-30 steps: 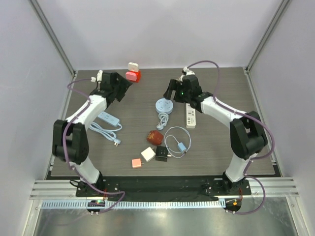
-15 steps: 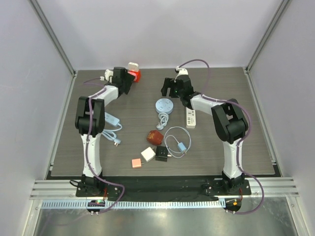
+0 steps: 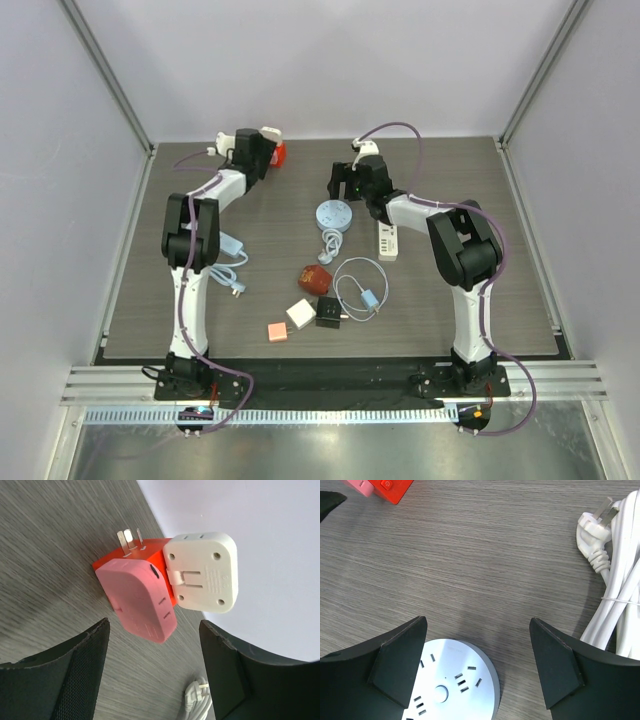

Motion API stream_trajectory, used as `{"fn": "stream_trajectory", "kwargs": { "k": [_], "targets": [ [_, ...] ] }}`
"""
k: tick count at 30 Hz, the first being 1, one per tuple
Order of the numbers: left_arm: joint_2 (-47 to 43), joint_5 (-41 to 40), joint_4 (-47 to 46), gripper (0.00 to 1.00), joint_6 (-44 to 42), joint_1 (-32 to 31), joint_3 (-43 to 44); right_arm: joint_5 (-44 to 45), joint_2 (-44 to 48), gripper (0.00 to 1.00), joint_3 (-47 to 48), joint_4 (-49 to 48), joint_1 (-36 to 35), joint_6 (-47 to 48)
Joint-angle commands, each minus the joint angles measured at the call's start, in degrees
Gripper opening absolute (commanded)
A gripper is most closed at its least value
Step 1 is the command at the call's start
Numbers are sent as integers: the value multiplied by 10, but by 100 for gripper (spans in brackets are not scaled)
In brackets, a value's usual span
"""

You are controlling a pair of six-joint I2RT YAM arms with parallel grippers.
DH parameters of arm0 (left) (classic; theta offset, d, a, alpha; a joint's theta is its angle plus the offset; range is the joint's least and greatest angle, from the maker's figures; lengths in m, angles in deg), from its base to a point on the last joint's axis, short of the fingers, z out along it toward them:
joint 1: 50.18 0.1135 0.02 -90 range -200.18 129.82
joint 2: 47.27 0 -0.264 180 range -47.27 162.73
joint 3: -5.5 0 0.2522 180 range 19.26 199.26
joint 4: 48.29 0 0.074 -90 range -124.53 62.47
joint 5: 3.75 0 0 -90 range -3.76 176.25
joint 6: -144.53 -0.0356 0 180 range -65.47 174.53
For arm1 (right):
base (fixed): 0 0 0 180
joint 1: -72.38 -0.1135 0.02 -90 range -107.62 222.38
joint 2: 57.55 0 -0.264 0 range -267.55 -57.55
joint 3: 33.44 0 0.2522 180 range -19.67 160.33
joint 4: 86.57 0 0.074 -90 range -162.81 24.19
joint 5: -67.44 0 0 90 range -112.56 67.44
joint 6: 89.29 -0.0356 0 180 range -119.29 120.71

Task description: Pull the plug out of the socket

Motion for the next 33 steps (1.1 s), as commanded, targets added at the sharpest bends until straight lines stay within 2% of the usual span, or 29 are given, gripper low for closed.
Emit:
{"fn": "stream_trajectory", "kwargs": {
  "k": [1, 7, 14, 20, 31, 33],
  "targets": [
    [20, -17, -6, 72, 23, 0, 27, 1, 8, 89, 6, -40, -1, 18],
    [30, -22, -4, 66, 9, 0, 41, 1, 0, 89, 14, -35, -1, 22],
    [21, -25, -1, 45, -21, 3, 29, -53, -10, 89, 26, -34, -1, 24],
    [15, -16, 3, 31, -37, 3, 20, -78, -17, 89, 33, -32, -1, 27],
    [-27, -10, 13, 11, -79, 3, -30, -92, -24, 89, 40, -32, -1, 24],
    [-43, -7, 13, 5, -83, 3, -43, -101, -24, 89, 41, -33, -2, 24]
  ]
}}
